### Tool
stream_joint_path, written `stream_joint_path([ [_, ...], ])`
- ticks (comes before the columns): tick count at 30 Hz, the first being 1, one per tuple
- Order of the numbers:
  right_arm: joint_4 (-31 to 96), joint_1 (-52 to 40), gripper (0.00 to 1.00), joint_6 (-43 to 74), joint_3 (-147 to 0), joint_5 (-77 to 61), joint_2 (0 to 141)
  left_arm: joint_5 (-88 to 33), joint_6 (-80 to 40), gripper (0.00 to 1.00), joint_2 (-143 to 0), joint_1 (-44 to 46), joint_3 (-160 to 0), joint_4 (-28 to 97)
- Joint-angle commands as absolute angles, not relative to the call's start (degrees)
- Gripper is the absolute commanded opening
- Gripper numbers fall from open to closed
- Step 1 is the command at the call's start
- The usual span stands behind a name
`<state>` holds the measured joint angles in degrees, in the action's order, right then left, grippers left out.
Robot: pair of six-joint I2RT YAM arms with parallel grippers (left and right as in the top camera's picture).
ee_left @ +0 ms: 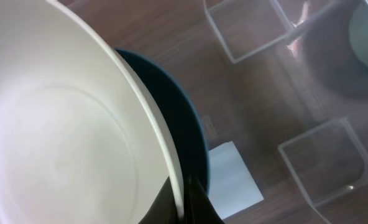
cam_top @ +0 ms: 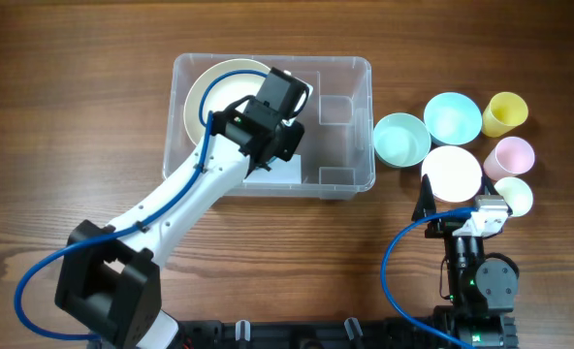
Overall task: Pack container
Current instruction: 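Carry the cream bowl with the left gripper onto the blue plates, then release the cream bowl and retract the left gripper to the left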
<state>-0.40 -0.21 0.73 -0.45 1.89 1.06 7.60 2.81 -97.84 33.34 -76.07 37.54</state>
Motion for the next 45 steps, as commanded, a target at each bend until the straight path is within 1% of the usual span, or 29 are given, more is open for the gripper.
stream_joint_path([
  [1, -0.58, -0.03, 1.0, 0.16, -0.3, 1.17, 0.8, 8.38, 2.52, 0.04, -98.91, 33.08, -76.71, 36.93],
  [13, -0.58, -0.03, 1.0, 0.16, -0.3, 1.17, 0.8, 8.43, 2.55, 0.04, -101.71, 32.73, -76.73, 34.94],
  [14, -0.58, -0.03, 1.0, 0.14, -0.3, 1.17, 0.8, 8.45, 2.55, 0.06, -101.71, 32.6, -76.71, 35.0],
  [15, -0.58, -0.03, 1.0, 0.16, -0.3, 1.17, 0.8, 8.45, 2.55, 0.27, -101.71, 32.56, -76.71, 34.98],
  [16, -0.58, -0.03, 1.0, 0.16, -0.3, 1.17, 0.8, 8.45, 2.57, 0.95, -101.71, 32.51, -76.73, 34.92],
  [17, -0.58, -0.03, 1.0, 0.16, -0.3, 1.17, 0.8, 8.47, 2.74, 1.0, -101.69, 32.49, -76.73, 34.74],
  [26, -0.58, -0.03, 1.0, 0.16, -0.3, 1.17, 0.8, 8.14, 2.48, 1.0, -101.14, 32.12, -76.79, 33.91],
  [28, -0.58, -0.03, 1.0, 0.16, -0.3, 1.17, 0.8, 6.26, 2.5, 0.99, -101.14, 32.14, -76.77, 34.24],
  [31, -0.58, -0.03, 1.0, 0.16, -0.3, 1.17, 0.8, 2.68, 2.5, 0.87, -101.14, 32.12, -76.79, 34.35],
  [33, -0.58, -0.03, 1.0, 0.14, -0.3, 1.17, 0.8, 1.98, 2.5, 0.82, -101.16, 32.12, -76.77, 34.37],
  [34, -0.58, -0.03, 1.0, 0.14, -0.3, 1.17, 0.8, 2.13, 2.5, 0.82, -101.16, 32.12, -76.77, 34.39],
  [35, -0.58, -0.03, 1.0, 0.16, -0.3, 1.17, 0.8, 2.31, 2.5, 0.82, -101.14, 32.12, -76.79, 34.37],
  [36, -0.58, -0.03, 1.0, 0.16, -0.3, 1.17, 0.8, 2.96, 2.46, 0.87, -100.77, 31.92, -76.79, 34.39],
  [37, -0.58, -0.03, 1.0, 0.14, -0.3, 1.17, 0.8, 3.31, 2.07, 1.0, -100.38, 31.57, -76.79, 34.37],
  [41, -0.58, -0.03, 1.0, 0.14, -0.3, 1.17, 0.8, 3.7, -2.46, 1.0, -96.25, 28.82, -76.88, 34.37],
  [45, -0.58, -0.03, 1.0, 0.16, -0.3, 1.17, 0.8, 4.14, -7.35, 1.0, -88.62, 22.26, -76.88, 34.96],
])
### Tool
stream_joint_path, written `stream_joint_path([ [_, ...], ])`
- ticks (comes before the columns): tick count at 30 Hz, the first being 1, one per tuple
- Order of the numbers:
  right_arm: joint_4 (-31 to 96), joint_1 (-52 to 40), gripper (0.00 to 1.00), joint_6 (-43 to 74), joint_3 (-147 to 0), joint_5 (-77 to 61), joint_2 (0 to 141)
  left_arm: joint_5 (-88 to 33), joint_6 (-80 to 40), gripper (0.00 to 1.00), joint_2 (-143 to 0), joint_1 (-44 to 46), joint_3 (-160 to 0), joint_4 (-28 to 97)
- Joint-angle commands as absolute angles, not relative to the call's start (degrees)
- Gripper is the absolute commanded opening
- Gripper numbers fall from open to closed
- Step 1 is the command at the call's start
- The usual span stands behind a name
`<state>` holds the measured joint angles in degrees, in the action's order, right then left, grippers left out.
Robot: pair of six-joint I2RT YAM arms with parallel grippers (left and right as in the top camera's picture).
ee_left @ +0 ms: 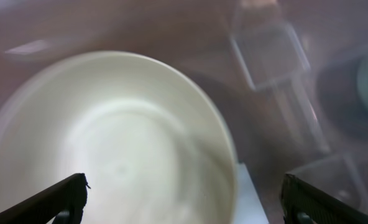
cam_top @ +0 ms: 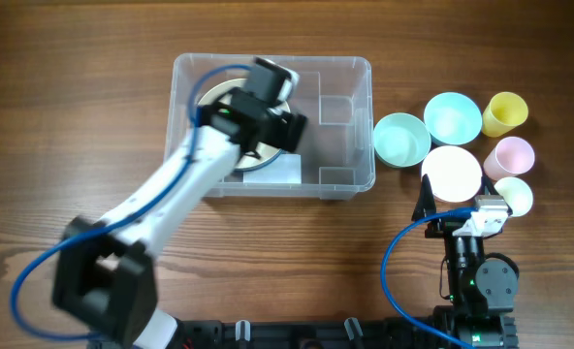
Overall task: Pack container
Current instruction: 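Release the cream bowl and retract the left gripper to the left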
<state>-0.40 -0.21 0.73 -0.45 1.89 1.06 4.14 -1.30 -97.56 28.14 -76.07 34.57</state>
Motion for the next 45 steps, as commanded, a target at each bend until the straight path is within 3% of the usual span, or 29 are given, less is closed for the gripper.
stream_joint_path([
  [1, -0.58, -0.03, 1.0, 0.16, -0.3, 1.17, 0.8, 4.12, -8.62, 1.0, -86.7, 20.12, -76.88, 35.4],
  [10, -0.58, -0.03, 1.0, 0.16, -0.3, 1.17, 0.8, 4.1, -17.15, 1.0, -74.52, -4.84, -76.88, 39.97],
  [15, -0.58, -0.03, 1.0, 0.14, -0.3, 1.17, 0.8, 3.88, -17.21, 1.0, -73.95, -12.56, -76.88, 41.95],
  [45, -0.6, -0.03, 1.0, 0.14, -0.3, 1.17, 0.8, 3.9, -17.19, 1.0, -74.04, -14.15, -76.88, 43.7],
])
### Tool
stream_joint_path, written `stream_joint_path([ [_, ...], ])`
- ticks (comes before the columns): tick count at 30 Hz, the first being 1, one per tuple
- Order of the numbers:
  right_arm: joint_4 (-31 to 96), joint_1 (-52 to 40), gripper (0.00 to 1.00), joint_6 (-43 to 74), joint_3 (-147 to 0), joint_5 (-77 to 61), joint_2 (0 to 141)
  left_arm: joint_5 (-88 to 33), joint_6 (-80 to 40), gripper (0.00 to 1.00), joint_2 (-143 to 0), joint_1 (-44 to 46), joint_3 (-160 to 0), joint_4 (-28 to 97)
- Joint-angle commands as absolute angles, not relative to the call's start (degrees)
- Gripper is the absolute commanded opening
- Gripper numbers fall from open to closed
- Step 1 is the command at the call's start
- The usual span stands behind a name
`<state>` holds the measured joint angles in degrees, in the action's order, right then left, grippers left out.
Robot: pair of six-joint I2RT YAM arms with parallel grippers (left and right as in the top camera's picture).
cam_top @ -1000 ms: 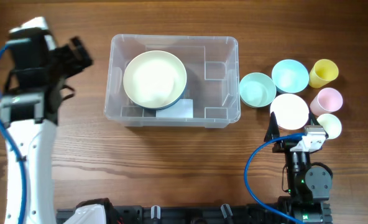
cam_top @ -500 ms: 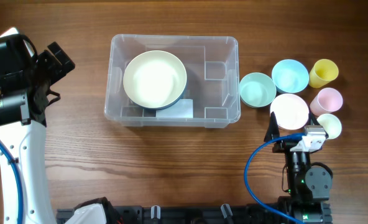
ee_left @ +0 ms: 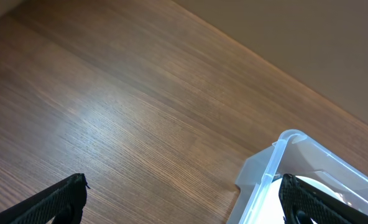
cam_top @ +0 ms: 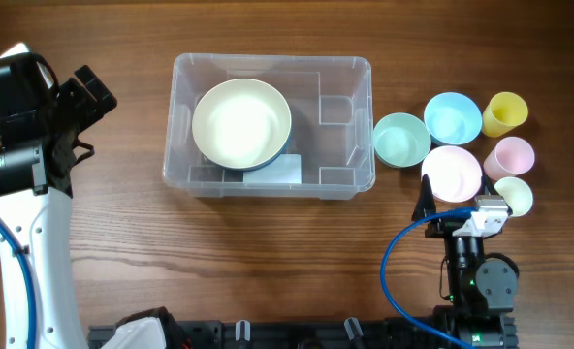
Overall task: Pack container
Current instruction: 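Release the cream bowl and retract the left gripper to the left, then move the right gripper to the pink bowl and grasp its rim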
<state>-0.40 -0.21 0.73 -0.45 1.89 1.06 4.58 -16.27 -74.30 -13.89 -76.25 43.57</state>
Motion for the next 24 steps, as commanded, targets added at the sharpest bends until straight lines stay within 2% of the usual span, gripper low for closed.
stream_joint_path([
  [1, -0.64, -0.03, 1.0, 0.19, -0.3, 1.15, 0.8, 3.9, -17.19, 1.0, -74.04, -14.15, -76.88, 43.7],
  [8, -1.23, -0.03, 1.0, 0.8, -0.3, 0.62, 0.8, 3.9, -17.19, 1.0, -74.04, -14.15, -76.88, 43.68],
  [14, -0.03, -0.03, 1.0, 10.5, -2.15, -1.21, 0.8, 3.9, -17.19, 1.0, -74.04, -14.15, -76.88, 43.7],
  [20, 9.8, -0.03, 1.0, 12.4, -14.74, -1.39, 2.13, 3.9, -17.19, 1.0, -74.04, -14.15, -76.88, 43.7],
  [24, 20.08, -0.03, 1.0, 11.94, -27.09, -1.39, 8.86, 3.9, -17.19, 1.0, -74.04, -14.15, -76.88, 43.7],
])
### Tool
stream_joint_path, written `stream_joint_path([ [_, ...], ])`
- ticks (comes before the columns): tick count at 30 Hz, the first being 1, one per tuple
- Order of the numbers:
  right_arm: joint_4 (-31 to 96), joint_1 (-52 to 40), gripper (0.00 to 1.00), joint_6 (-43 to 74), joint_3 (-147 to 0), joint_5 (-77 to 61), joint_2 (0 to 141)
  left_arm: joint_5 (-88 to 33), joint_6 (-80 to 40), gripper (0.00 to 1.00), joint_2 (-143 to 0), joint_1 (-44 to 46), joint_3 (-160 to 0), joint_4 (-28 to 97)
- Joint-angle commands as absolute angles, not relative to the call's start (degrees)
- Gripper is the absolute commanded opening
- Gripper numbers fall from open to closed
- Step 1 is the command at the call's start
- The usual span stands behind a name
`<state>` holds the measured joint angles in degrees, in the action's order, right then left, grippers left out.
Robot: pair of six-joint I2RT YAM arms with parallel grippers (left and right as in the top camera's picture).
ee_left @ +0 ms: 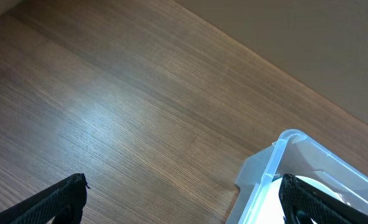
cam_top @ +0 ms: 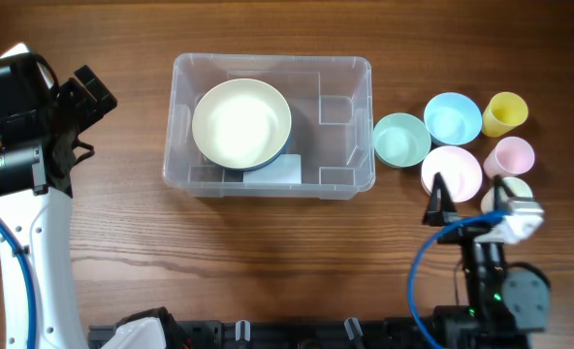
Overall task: Pack container
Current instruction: 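Move the right gripper to the pink bowl and grasp its rim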
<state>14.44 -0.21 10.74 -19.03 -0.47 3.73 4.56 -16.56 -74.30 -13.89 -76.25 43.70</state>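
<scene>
The clear plastic container (cam_top: 345,145) stands mid-table. In its left half a cream bowl (cam_top: 240,123) rests on a dark bowl whose edge barely shows. My left gripper (cam_top: 85,121) hangs open and empty at the far left, well away from the box. In the left wrist view its fingertips (ee_left: 66,199) frame bare wood, with the container's corner (ee_left: 277,162) at the right. My right gripper (cam_top: 469,201) stands open at the lower right, just in front of a pink bowl (cam_top: 452,165), with nothing in it.
Right of the container sit a mint bowl (cam_top: 400,139), a light blue bowl (cam_top: 452,116), a yellow cup (cam_top: 506,112), a pink cup (cam_top: 511,155) and a cream cup (cam_top: 508,192) partly under the right gripper. The box has small dividers (cam_top: 335,109) on its right side.
My right gripper has shifted a little to the right and toward the front edge, and its two fingers now show spread apart. The left arm and the bowls have not moved.
My left gripper was shut on the cream bowl's rim inside the container, over the dark bowl. Then it was open above the bowl, which sat in the box. After that the left arm was at the far left, where it still is.
</scene>
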Motion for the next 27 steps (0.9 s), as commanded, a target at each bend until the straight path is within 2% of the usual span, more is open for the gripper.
stream_joint_path([
  [1, 22.98, -0.03, 1.0, 11.88, -30.13, -1.39, 11.35, 3.9, -17.19, 1.0, -74.04, -14.15, -76.88, 43.72],
  [7, 35.62, -0.03, 1.0, 10.48, -42.65, -2.09, 26.52, 3.9, -17.19, 1.0, -74.04, -14.15, -76.88, 43.79],
  [11, 43.44, -0.03, 1.0, 10.46, -49.84, -7.38, 38.59, 3.9, -17.19, 1.0, -74.04, -14.15, -76.88, 43.79],
  [15, 49.25, -0.03, 1.0, 10.41, -53.49, -8.43, 47.88, 3.9, -17.19, 1.0, -74.04, -14.15, -76.88, 43.79],
  [27, 51.35, -0.03, 1.0, 1.17, -53.74, -6.37, 61.71, 3.9, -17.19, 1.0, -74.04, -14.15, -76.88, 43.79],
])
